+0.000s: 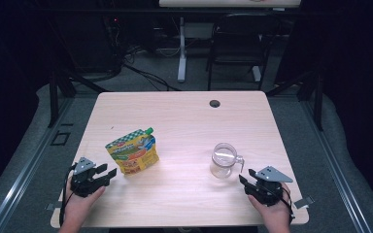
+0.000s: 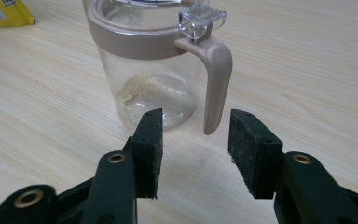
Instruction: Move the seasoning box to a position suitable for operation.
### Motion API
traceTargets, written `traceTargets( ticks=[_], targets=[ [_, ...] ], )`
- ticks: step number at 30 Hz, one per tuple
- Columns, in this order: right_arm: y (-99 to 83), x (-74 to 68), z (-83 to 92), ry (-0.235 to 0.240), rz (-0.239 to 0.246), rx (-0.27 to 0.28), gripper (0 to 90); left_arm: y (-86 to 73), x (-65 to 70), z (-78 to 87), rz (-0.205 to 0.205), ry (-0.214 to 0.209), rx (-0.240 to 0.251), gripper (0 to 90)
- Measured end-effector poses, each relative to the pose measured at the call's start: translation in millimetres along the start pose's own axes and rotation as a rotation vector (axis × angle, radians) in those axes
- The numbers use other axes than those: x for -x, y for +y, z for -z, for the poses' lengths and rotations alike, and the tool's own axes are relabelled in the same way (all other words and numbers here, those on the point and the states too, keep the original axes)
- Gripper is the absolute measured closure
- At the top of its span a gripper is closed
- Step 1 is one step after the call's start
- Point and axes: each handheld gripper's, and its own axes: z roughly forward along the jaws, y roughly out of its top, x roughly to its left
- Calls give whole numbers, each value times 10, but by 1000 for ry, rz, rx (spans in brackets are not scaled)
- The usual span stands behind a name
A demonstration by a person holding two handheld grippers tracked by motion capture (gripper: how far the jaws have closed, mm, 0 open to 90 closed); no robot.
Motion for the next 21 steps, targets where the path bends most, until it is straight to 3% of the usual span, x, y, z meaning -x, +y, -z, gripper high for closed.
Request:
traceTargets(
  ticks=[15, 21],
  targets=[
    [55, -34, -128, 18, 33, 12, 568, -49, 62, 85, -5, 5, 4, 513],
    [90, 8, -196, -20, 29, -8, 577, -82, 87, 144, -7, 3, 10, 515]
  ],
)
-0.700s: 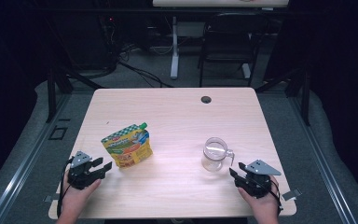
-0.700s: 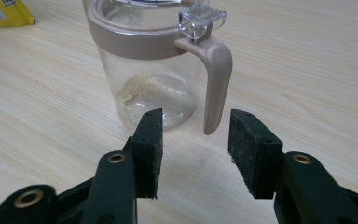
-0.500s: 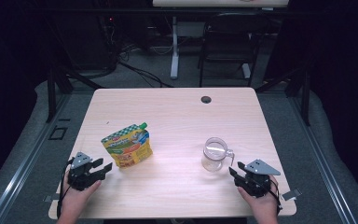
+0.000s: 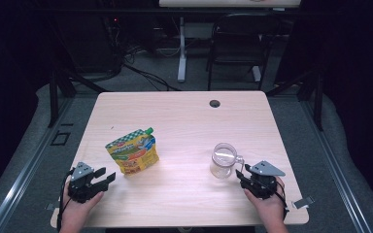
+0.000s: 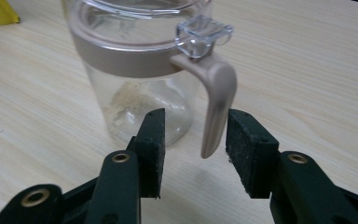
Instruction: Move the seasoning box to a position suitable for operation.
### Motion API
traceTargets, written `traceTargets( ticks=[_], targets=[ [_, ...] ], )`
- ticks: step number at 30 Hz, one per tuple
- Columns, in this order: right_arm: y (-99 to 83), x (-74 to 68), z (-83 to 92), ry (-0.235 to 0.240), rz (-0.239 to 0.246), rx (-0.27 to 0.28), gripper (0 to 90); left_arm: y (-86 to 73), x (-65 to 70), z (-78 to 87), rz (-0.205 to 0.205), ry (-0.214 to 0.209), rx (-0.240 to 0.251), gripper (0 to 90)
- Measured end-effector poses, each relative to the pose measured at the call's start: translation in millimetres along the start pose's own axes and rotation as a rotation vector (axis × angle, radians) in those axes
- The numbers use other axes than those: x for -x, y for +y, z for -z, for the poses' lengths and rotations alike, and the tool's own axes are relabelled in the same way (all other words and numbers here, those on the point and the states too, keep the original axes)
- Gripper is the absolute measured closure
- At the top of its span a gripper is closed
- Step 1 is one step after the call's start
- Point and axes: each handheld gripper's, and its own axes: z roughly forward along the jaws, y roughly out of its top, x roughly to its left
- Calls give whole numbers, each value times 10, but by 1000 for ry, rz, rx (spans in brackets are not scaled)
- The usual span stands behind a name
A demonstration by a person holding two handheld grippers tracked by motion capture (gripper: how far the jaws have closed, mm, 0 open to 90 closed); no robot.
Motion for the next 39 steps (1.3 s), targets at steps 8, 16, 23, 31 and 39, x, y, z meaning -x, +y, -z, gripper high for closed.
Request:
traceTargets(
  ticks=[8, 16, 23, 31, 39],
  targets=[
    [27, 105, -105, -33, -36, 5, 599, -35, 59, 34, -13, -13, -8, 523],
    [67, 79, -159, -72, -22, 1, 638, -42, 147, 71, -33, -33, -12, 549],
    [108, 47, -213, -73, -6, -19, 682, -58, 193, 98, -38, -45, -12, 553],
    [115, 14, -253, -77, 9, -26, 720, -66, 213, 115, -48, -48, -18, 558],
    [119, 20, -244, -74, -1, -22, 761, -60, 255, 104, -65, -57, -16, 567]
  ],
)
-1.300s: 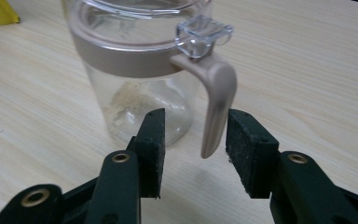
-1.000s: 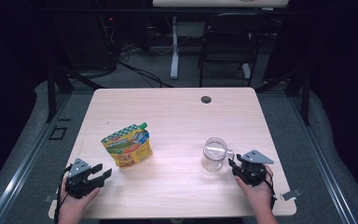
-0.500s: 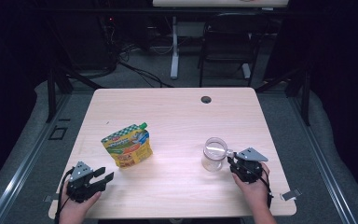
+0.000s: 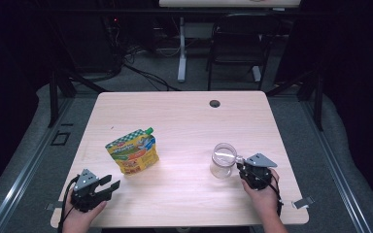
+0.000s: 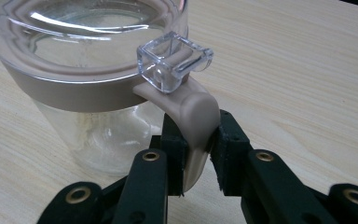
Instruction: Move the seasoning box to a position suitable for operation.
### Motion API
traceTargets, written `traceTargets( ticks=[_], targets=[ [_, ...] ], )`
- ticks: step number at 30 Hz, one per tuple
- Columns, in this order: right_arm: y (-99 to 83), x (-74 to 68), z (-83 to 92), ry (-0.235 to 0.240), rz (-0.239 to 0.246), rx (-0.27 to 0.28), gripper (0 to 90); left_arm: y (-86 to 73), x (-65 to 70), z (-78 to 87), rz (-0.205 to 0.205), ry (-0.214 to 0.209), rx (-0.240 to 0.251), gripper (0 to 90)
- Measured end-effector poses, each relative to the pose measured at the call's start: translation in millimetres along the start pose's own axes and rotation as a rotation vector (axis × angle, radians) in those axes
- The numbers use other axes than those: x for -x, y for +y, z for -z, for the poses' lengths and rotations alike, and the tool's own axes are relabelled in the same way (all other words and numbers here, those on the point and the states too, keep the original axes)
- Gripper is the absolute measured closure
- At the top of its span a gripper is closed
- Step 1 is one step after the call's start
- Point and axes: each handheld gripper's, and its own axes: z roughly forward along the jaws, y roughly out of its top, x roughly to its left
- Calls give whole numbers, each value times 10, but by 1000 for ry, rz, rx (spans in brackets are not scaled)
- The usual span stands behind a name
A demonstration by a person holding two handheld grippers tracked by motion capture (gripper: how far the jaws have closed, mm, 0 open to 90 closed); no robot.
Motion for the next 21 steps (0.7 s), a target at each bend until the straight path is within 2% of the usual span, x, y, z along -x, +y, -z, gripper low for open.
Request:
traceTargets(
  ticks=[7, 14, 21],
  targets=[
    [5, -13, 16, -4, -10, 0, 763, 6, 27, -13, -10, -6, -1, 571],
    [-1, -14, 40, 7, -7, -13, 762, 27, 81, -16, -38, -15, 4, 590],
    [-13, -22, 50, 15, -15, -7, 761, 31, 103, -31, -44, -20, 6, 590]
  ],
)
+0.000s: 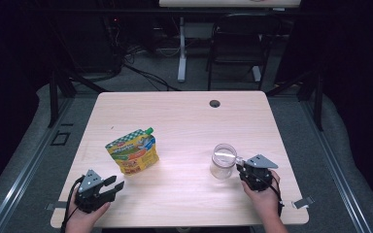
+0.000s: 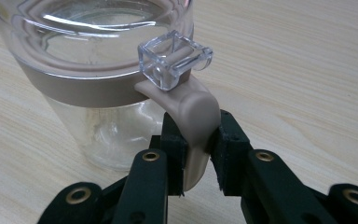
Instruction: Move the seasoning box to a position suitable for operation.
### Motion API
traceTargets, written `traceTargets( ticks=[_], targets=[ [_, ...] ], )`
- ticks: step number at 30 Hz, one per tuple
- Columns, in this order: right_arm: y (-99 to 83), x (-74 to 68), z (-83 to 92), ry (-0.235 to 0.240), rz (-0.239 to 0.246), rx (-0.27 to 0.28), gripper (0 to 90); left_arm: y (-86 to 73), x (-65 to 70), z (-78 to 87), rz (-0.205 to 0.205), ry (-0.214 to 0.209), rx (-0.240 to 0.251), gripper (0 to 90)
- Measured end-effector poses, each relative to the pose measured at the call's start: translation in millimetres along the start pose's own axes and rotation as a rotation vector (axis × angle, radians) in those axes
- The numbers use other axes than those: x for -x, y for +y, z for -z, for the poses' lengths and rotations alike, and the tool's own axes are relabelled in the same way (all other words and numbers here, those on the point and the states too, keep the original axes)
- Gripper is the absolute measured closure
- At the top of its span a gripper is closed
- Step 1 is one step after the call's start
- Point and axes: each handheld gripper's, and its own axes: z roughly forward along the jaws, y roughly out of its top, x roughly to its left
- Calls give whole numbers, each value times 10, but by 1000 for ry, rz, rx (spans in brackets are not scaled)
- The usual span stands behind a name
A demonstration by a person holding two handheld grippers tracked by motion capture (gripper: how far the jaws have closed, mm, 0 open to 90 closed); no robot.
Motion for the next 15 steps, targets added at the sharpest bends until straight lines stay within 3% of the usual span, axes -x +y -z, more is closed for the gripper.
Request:
traceTargets(
  ticks=[10, 15],
  targets=[
    [6, -47, 25, 40, 30, -17, 763, 14, 55, -2, -12, -10, 7, 589],
    [6, -145, 37, 78, 52, -11, 764, 24, 71, -9, -20, -14, 6, 589]
  ],
)
